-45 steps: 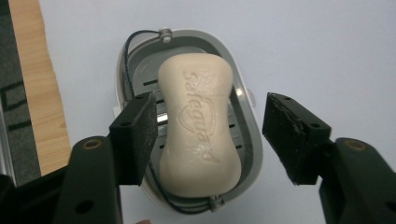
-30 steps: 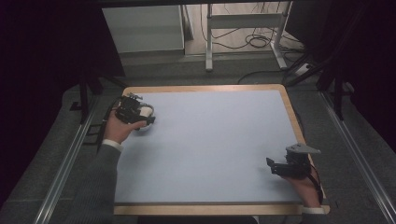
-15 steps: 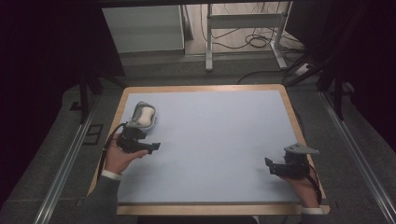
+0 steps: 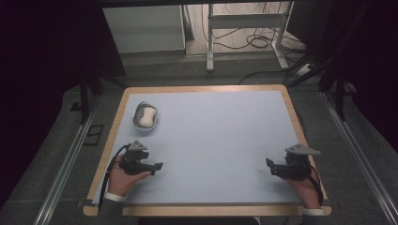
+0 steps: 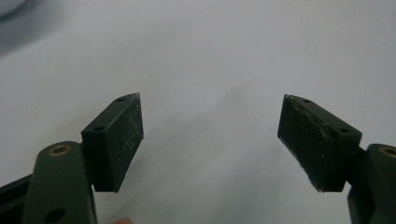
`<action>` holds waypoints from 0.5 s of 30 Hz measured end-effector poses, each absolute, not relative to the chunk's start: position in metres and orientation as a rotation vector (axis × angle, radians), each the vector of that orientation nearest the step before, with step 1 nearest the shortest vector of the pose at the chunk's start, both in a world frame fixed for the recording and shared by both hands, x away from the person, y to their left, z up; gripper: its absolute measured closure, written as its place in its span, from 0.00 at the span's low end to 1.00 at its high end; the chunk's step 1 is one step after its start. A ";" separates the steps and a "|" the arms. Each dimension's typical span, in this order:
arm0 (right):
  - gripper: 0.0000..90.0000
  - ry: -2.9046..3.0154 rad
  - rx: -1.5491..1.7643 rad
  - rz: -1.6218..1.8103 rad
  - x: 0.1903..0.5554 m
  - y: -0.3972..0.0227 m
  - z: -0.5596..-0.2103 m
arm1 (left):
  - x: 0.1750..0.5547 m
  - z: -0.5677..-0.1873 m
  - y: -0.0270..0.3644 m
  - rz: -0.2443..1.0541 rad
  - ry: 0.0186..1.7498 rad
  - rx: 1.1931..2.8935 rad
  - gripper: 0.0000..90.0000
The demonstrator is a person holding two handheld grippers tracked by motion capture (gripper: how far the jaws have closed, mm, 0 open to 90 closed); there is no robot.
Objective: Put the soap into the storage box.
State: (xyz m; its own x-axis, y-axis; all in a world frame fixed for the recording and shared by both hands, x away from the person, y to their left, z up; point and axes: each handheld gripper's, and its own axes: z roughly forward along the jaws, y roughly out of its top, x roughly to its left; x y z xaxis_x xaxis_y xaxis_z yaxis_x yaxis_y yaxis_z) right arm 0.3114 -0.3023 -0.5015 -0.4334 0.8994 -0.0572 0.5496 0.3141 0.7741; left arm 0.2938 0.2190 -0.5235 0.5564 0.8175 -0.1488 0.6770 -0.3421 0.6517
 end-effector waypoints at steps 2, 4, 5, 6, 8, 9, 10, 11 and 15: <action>0.11 2.095 1.282 0.949 0.311 -0.303 -0.501 | 0.291 -0.526 0.219 0.267 1.193 2.110 0.26; 0.11 2.092 1.282 0.951 0.311 -0.303 -0.501 | 0.290 -0.528 0.219 0.266 1.188 2.133 0.25; 0.11 2.085 1.281 0.953 0.311 -0.303 -0.500 | 0.290 -0.529 0.220 0.273 1.198 2.125 0.25; 0.11 2.086 1.281 0.953 0.311 -0.304 -0.500 | 0.291 -0.529 0.221 0.269 1.201 2.123 0.26; 0.11 2.085 1.281 0.952 0.311 -0.303 -0.500 | 0.291 -0.530 0.222 0.268 1.205 2.122 0.26; 0.11 2.102 1.282 0.989 0.310 -0.303 -0.499 | 0.292 -0.531 0.222 0.266 1.204 2.121 0.26; 0.11 2.102 1.282 1.004 0.310 -0.302 -0.499 | 0.293 -0.531 0.222 0.266 1.204 2.121 0.26; 0.11 2.102 1.282 1.004 0.310 -0.302 -0.499 | 0.293 -0.531 0.222 0.266 1.204 2.121 0.25; 0.11 2.108 1.265 1.010 0.308 -0.299 -0.496 | 0.294 -0.533 0.220 0.262 1.203 2.130 0.25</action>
